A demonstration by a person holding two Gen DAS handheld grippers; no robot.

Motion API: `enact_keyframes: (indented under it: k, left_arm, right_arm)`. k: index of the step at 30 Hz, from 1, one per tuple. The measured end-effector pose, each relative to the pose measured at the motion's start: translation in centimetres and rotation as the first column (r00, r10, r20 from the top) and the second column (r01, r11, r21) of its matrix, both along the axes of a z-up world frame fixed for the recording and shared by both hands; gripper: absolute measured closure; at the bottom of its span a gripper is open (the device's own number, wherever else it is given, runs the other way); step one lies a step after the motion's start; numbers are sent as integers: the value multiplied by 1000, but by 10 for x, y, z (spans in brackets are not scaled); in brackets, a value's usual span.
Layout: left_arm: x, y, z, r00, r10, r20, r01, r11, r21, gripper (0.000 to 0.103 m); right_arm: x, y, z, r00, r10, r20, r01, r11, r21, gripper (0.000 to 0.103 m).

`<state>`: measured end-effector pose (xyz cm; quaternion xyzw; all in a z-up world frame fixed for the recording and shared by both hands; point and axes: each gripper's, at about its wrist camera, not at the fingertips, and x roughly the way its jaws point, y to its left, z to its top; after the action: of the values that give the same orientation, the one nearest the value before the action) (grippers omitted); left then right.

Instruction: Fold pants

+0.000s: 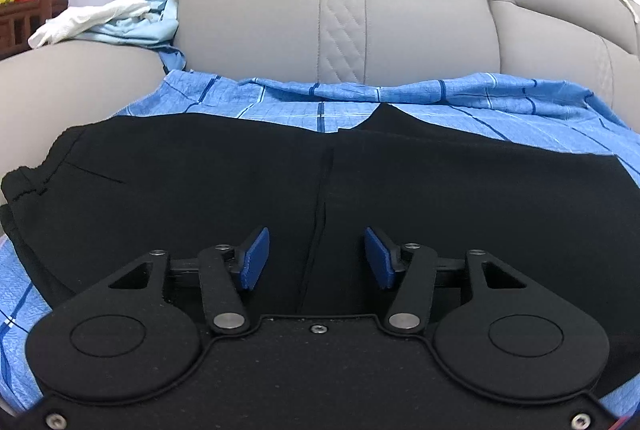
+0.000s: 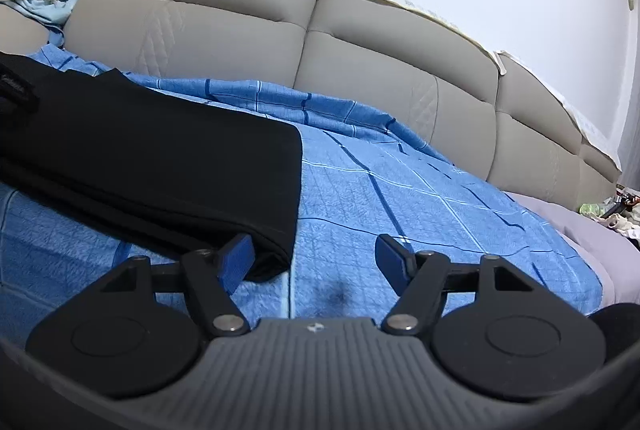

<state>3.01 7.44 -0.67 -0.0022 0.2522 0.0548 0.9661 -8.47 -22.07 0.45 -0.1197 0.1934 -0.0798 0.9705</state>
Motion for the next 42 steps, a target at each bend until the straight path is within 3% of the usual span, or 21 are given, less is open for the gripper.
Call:
enact_keyframes:
  k: [4,12,24,29,31,33,35,39,42]
  left_arm:
    - [2,-3,-2,1000,1,14,-1,1000,16,49]
    - [3,-1,-1,1000,-10,13,9,1000,14,49]
    - [3,0,-1,1000,-9,14,9,1000,14,49]
    - [2,-1,-2,1000,-8,19,7,1000,18,49]
    - [2,-1,-2,1000,-9,17,9,1000,17,49]
    - [2,0,-2,1000,-12,18,11,1000,17,49]
    - [1,-1,-4,999,-12,29,11,1000,22,48]
    - [-1,-6,-8,999,4,49,-5,1000,19,48]
    - [-2,-17,-10,998,3,60,-5,1000,26,48]
  right_arm:
    - [5,-4,-2,999,-20,-36,20,1000,7,24]
    - [0,4,-1,995,56,-78,-58,998,-32,24]
    - [19,3,-4,995,-9,-102,3,998,-59,23]
    - [29,4,-5,1000,7,-13,-7,1000,-9,23]
    - [40,2,-15,995,-91,38,91,996,-14,23]
    - [44,-1,-22,990,-118,83,119,993,-14,23]
    - [50,-2,-21,993,-78,85,78,997,9,33]
    - [78,-1,-17,999,24,38,-22,999,-46,87]
    - [96,-3,-14,997,74,35,-66,980,-188,83]
